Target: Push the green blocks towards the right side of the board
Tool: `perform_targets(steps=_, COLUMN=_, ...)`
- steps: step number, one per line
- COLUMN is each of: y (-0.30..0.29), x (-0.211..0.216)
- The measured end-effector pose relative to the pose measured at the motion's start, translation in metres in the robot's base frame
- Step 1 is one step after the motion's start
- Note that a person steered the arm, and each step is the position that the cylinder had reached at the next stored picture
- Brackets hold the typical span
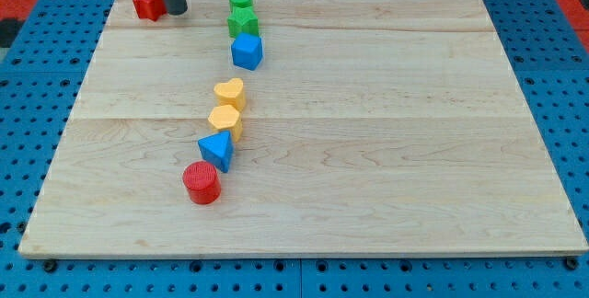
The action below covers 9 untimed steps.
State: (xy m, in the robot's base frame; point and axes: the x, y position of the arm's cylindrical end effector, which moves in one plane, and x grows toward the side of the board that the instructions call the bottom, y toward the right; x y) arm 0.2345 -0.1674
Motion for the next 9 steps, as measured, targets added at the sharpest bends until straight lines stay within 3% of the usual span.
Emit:
perform_targets(steps=3, y=0.073, x=0.005)
perform_targets(steps=5, y=0.029, x=-0.025)
perform_targets(steps=6, y=0.100, x=-0.042)
perform_targets(steps=7, y=0.219, x=-0.006)
perform_targets(steps=8, y=0.264, x=0.049)
perform_targets(steps=9, y=0.188, x=0.061)
